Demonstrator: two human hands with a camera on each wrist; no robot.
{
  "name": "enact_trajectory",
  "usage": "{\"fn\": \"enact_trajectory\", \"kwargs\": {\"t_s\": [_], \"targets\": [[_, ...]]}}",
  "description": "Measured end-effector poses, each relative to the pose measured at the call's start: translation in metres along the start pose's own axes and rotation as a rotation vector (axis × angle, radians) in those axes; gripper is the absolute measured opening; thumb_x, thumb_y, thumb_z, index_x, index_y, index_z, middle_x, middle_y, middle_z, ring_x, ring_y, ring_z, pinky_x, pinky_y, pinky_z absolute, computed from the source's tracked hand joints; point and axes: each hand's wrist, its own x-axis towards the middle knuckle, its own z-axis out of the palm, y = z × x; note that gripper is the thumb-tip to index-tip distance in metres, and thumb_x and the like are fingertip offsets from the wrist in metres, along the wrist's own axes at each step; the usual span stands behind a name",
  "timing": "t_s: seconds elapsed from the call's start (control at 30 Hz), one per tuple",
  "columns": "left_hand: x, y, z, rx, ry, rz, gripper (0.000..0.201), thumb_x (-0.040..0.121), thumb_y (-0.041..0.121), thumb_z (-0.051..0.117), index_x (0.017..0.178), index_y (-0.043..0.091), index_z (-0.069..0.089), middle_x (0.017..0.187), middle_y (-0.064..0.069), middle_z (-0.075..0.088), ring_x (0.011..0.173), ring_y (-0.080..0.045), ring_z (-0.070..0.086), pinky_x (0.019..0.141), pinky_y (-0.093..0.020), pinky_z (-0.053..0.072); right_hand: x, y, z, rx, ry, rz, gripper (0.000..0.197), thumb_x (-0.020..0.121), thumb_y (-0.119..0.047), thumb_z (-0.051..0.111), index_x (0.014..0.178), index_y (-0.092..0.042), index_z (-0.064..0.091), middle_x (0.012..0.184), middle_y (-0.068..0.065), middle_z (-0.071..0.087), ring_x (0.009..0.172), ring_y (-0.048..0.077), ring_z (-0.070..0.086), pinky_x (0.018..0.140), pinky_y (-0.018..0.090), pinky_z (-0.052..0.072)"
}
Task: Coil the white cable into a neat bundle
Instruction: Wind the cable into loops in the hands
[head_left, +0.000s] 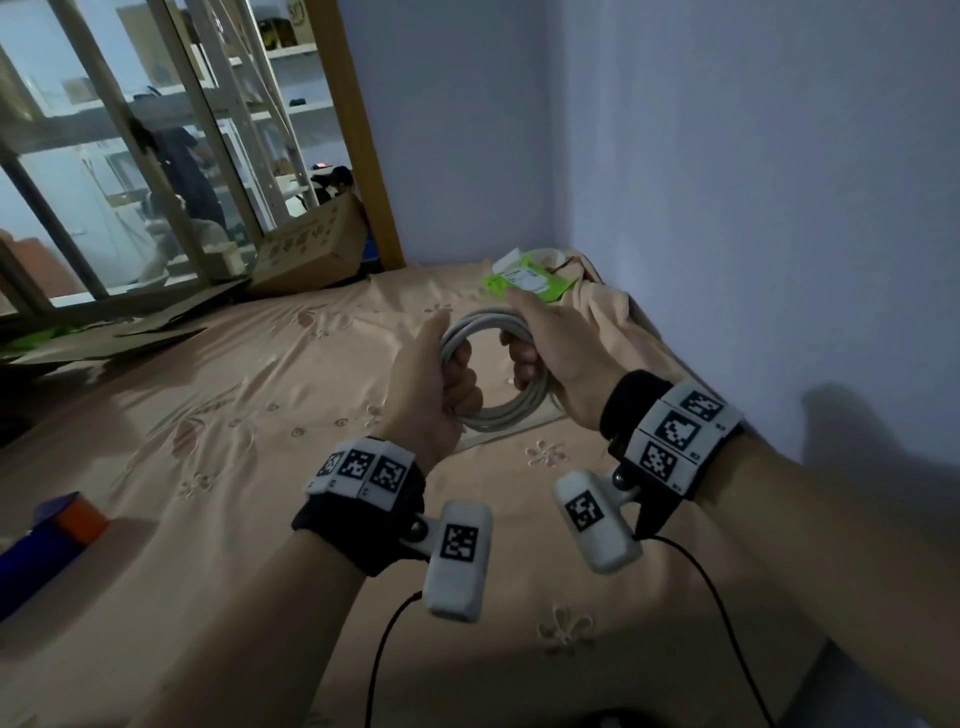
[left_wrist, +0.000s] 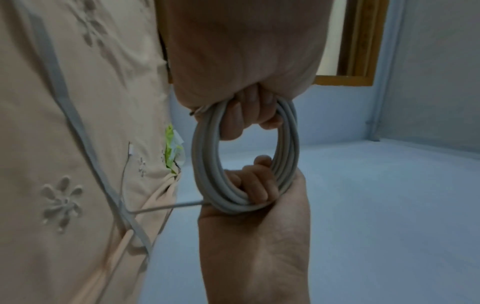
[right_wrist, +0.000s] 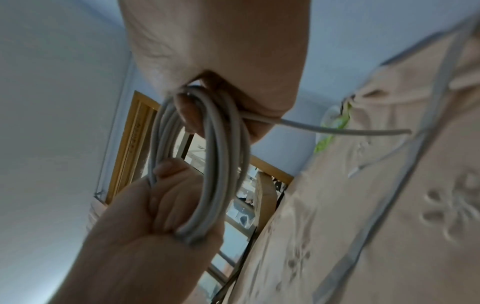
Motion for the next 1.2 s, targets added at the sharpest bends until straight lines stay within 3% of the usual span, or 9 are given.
{"fn": "enact_trajectory", "kwargs": {"t_s": [0.13, 0.23, 0.43, 0.6, 0.7, 0.83, 0.9, 1.03, 1.2], "targets": [[-0.001, -0.006, 0.0, -0.107, -0.002, 0.003, 0.053, 0.1, 0.039, 0.044, 0.053, 0.013, 0.041, 0.042, 0.002, 0.02, 0.032, -0.012, 0.015, 0.034, -0.021, 0.017, -0.001, 0.005, 0.009, 0.137, 0.061, 0.047, 0.044, 0.091, -0.043, 0.053, 0.061, -0.011, 0.05, 0.043, -0.005, 0.03, 0.038, 0.013, 0.024, 0.043, 0.025, 0.026], [-0.001, -0.007, -0.001, 0.023, -0.069, -0.007, 0.059, 0.101, 0.048, 0.037, 0.055, 0.012, 0.043, 0.041, 0.001, 0.02, 0.034, -0.014, 0.017, 0.038, -0.023, 0.023, 0.002, 0.002, 0.007, 0.067, 0.105, 0.005, 0.037, 0.09, -0.028, 0.053, 0.058, -0.012, 0.047, 0.043, -0.003, 0.03, 0.036, 0.014, 0.022, 0.04, 0.022, 0.022], [0.003, -0.006, 0.0, 0.374, -0.096, 0.074, 0.055, 0.099, 0.052, 0.042, 0.068, 0.007, 0.05, 0.047, -0.005, 0.028, 0.034, -0.016, 0.024, 0.04, -0.024, 0.027, 0.004, 0.001, 0.0, -0.542, -0.044, -0.305, 0.042, 0.091, -0.025, 0.055, 0.05, -0.02, 0.047, 0.047, -0.002, 0.042, 0.038, 0.011, 0.035, 0.04, 0.024, 0.029], [0.002, -0.01, 0.0, 0.21, -0.044, 0.048, 0.049, 0.099, 0.042, 0.046, 0.061, 0.011, 0.043, 0.044, 0.001, 0.023, 0.034, -0.013, 0.017, 0.039, -0.023, 0.015, 0.003, 0.002, -0.001, -0.265, -0.078, -0.113, 0.04, 0.095, -0.038, 0.055, 0.065, -0.012, 0.054, 0.048, -0.002, 0.039, 0.042, 0.014, 0.031, 0.042, 0.025, 0.026], [0.001, -0.011, 0.001, -0.017, -0.016, 0.017, 0.05, 0.099, 0.039, 0.045, 0.057, 0.013, 0.039, 0.04, 0.003, 0.019, 0.032, -0.011, 0.015, 0.038, -0.024, 0.012, -0.002, 0.007, -0.001, -0.051, -0.022, 0.024, 0.048, 0.093, -0.048, 0.052, 0.06, -0.013, 0.051, 0.048, -0.002, 0.032, 0.041, 0.014, 0.025, 0.041, 0.024, 0.024], [-0.001, -0.015, 0.001, -0.115, -0.03, 0.017, 0.054, 0.1, 0.039, 0.044, 0.053, 0.013, 0.04, 0.04, 0.002, 0.017, 0.031, -0.011, 0.015, 0.034, -0.023, 0.016, -0.002, 0.011, 0.004, 0.062, 0.024, 0.039, 0.043, 0.093, -0.038, 0.053, 0.058, -0.014, 0.047, 0.047, -0.002, 0.027, 0.04, 0.014, 0.02, 0.04, 0.021, 0.02], [0.0, -0.012, 0.0, 0.001, -0.074, -0.005, 0.057, 0.101, 0.045, 0.039, 0.054, 0.012, 0.043, 0.039, 0.001, 0.02, 0.032, -0.013, 0.017, 0.038, -0.025, 0.02, 0.0, 0.009, 0.002, 0.011, 0.04, -0.013, 0.041, 0.093, -0.031, 0.052, 0.056, -0.014, 0.045, 0.043, -0.003, 0.028, 0.037, 0.015, 0.02, 0.041, 0.021, 0.018], [0.003, -0.005, 0.0, 0.288, -0.07, 0.001, 0.054, 0.1, 0.047, 0.04, 0.061, 0.009, 0.046, 0.041, 0.0, 0.024, 0.035, -0.014, 0.019, 0.044, -0.028, 0.019, 0.001, 0.005, -0.004, -0.425, -0.037, -0.241, 0.047, 0.096, -0.032, 0.052, 0.064, 0.003, 0.057, 0.051, 0.006, 0.047, 0.036, 0.013, 0.034, 0.038, 0.022, 0.027], [0.0, -0.005, 0.004, 0.197, -0.008, -0.01, 0.046, 0.099, 0.036, 0.044, 0.061, 0.009, 0.043, 0.041, 0.002, 0.021, 0.033, -0.012, 0.016, 0.038, -0.023, 0.014, 0.002, 0.004, -0.003, -0.401, -0.093, -0.206, 0.047, 0.097, -0.04, 0.053, 0.074, 0.0, 0.061, 0.058, 0.008, 0.048, 0.044, 0.014, 0.039, 0.041, 0.025, 0.032]]}}
